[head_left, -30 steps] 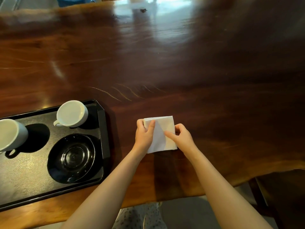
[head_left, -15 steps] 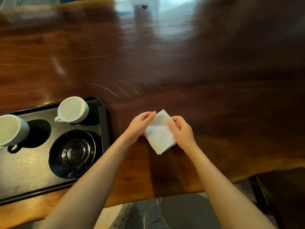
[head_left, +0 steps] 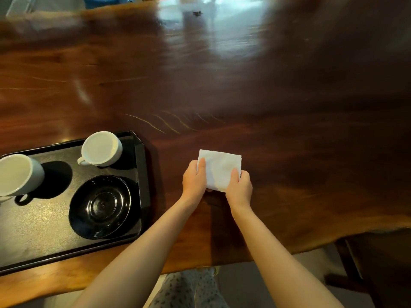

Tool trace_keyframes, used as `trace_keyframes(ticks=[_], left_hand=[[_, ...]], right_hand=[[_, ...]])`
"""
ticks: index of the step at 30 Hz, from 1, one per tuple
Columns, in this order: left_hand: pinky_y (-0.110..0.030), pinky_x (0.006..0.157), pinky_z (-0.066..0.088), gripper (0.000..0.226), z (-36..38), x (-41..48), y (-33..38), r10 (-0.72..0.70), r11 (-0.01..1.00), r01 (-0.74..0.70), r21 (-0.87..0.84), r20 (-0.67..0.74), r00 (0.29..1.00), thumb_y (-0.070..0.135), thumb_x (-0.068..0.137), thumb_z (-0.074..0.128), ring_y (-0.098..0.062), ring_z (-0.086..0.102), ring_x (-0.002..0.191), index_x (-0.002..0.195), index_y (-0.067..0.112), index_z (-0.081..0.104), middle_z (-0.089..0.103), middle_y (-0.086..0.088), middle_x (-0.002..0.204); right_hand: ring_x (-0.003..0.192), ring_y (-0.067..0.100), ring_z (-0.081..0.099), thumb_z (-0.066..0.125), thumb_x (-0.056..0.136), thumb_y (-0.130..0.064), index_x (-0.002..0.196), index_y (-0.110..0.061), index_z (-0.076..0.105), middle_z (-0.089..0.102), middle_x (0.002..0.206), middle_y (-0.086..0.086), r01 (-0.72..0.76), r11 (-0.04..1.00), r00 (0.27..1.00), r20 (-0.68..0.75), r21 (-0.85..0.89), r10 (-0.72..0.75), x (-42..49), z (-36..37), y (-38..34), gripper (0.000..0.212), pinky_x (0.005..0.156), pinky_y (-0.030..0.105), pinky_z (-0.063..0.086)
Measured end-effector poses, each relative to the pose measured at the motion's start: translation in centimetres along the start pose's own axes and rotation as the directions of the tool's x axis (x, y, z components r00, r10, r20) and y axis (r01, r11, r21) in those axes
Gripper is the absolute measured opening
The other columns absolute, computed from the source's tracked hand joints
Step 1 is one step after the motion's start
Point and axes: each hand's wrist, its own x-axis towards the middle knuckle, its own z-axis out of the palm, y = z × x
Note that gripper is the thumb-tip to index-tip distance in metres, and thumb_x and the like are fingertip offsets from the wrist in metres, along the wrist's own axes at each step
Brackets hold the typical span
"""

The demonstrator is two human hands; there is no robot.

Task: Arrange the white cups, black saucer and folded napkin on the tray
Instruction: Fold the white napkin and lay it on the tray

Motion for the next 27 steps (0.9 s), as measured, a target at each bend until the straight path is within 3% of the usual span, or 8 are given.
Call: trace_keyframes(ticks=[3,6,10,16,19,22,25,27], left_hand=[[-0.028,0.059,0.044,0.032,-0.1,0.2,0.4,-0.036,0.998,0.036,0.059,0.002,0.999,0.047,0.094,0.037,-0.013,0.053,0.071,0.080,0.022,0.051,0.054,0.004,0.077],[-0.033,0.066,0.047,0.030,0.1,0.2,1.0,-0.065,0.992,0.069,0.104,-0.044,0.997,0.045,0.095,0.034,-0.011,0.052,0.071,0.090,0.018,0.047,0.053,0.004,0.081],[-0.023,0.050,0.038,0.026,0.1,-1.4,1.9,0.069,0.987,-0.043,0.152,-0.169,0.983,0.038,0.098,0.031,-0.007,0.049,0.062,0.090,0.016,0.043,0.050,0.007,0.073],[-0.025,0.054,0.046,0.022,-4.0,-2.8,4.0,0.147,0.983,-0.102,0.150,-0.332,0.932,0.038,0.099,0.031,-0.007,0.052,0.066,0.094,0.019,0.040,0.048,0.012,0.073],[-0.020,0.048,0.036,0.022,-7.3,-2.8,5.5,0.223,0.974,-0.193,0.114,-0.380,0.898,0.036,0.099,0.032,-0.005,0.049,0.060,0.092,0.017,0.041,0.048,0.011,0.070],[-0.026,0.051,0.035,0.022,-11.4,-2.9,6.2,0.275,0.960,-0.268,0.077,-0.426,0.862,0.034,0.099,0.034,-0.005,0.047,0.058,0.089,0.016,0.042,0.047,0.011,0.067],[-0.032,0.056,0.038,0.021,-15.5,-3.4,5.6,0.290,0.953,-0.298,0.057,-0.463,0.838,0.035,0.098,0.037,-0.009,0.048,0.059,0.088,0.018,0.042,0.047,0.010,0.068],[-0.035,0.057,0.043,0.021,-18.4,-3.8,4.8,0.283,0.954,-0.292,0.063,-0.501,0.818,0.037,0.097,0.037,-0.014,0.052,0.061,0.094,0.018,0.045,0.050,0.010,0.070]], right_hand=[[0.067,0.005,0.051,0.029,0.101,-0.034,0.100,-0.014,0.047,0.053,0.083,-0.006,0.197,0.976,0.980,-0.013,-0.088,-0.199,0.0,-0.4,0.2,0.026,0.045,0.009,0.041],[0.067,0.005,0.053,0.030,0.100,-0.033,0.103,-0.013,0.047,0.050,0.079,-0.010,0.317,0.938,0.948,0.034,-0.140,-0.316,-0.2,-0.6,0.4,0.026,0.045,0.004,0.040],[0.056,0.005,0.050,0.029,0.100,-0.035,0.093,-0.012,0.048,0.050,0.070,-0.008,0.371,0.886,0.922,-0.002,-0.279,-0.387,-0.5,-0.8,0.5,0.031,0.041,0.011,0.031],[0.047,0.003,0.046,0.031,0.101,-0.031,0.078,-0.016,0.043,0.043,0.057,-0.013,0.546,0.756,0.824,0.065,-0.360,-0.564,-2.0,1.2,-3.3,0.030,0.041,0.017,0.029],[0.050,0.005,0.048,0.034,0.099,-0.037,0.075,-0.018,0.047,0.047,0.060,-0.010,0.560,0.801,0.828,0.144,-0.210,-0.541,-2.9,2.9,-5.8,0.033,0.043,0.017,0.033],[0.063,0.006,0.051,0.033,0.095,-0.051,0.072,-0.026,0.052,0.053,0.069,-0.008,0.424,0.902,0.878,0.280,-0.078,-0.388,-4.3,5.4,-9.1,0.039,0.052,0.021,0.039],[0.069,0.006,0.050,0.029,0.093,-0.058,0.073,-0.027,0.053,0.053,0.073,-0.011,0.384,0.918,0.878,0.345,-0.097,-0.331,-6.3,8.8,-11.8,0.043,0.054,0.021,0.036],[0.072,0.017,0.053,0.028,0.095,-0.054,0.071,-0.020,0.055,0.057,0.074,-0.003,0.438,0.883,0.857,0.373,-0.166,-0.355,-8.0,11.6,-12.7,0.049,0.053,0.026,0.035]])
